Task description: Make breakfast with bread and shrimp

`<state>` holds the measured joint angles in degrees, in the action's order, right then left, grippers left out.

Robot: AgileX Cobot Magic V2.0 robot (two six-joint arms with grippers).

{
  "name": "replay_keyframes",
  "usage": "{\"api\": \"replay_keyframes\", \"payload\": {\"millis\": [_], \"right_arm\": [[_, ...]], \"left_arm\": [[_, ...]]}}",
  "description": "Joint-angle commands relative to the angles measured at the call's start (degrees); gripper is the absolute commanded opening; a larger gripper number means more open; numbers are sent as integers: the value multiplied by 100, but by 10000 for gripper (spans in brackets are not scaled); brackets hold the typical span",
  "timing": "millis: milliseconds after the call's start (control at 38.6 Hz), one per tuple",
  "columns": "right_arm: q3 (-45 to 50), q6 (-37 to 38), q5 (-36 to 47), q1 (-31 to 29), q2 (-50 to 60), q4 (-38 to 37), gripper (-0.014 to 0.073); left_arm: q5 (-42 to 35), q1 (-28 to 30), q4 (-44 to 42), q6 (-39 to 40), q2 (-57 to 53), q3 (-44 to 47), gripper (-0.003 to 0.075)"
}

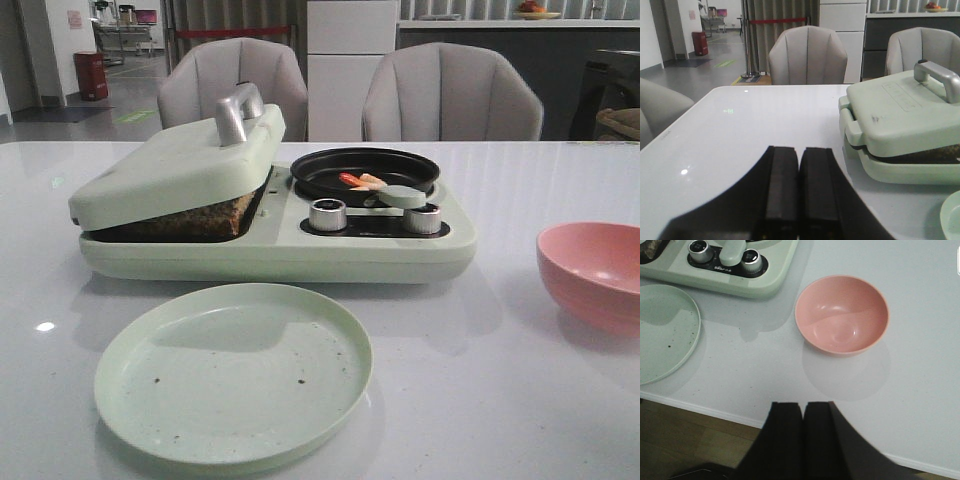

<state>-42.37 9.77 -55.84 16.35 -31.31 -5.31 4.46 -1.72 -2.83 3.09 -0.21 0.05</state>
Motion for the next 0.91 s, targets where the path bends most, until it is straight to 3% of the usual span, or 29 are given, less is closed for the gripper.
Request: {"api": "replay_keyframes", "payload": {"millis": [0, 881], "right_arm": [[-148, -72, 383, 9, -25, -76, 46], [-148, -72, 383, 9, -25, -76, 46]], "left_arm": [[-614, -89, 62, -117, -131, 47, 101], [-655, -191, 77, -190, -131, 47, 101]]}}
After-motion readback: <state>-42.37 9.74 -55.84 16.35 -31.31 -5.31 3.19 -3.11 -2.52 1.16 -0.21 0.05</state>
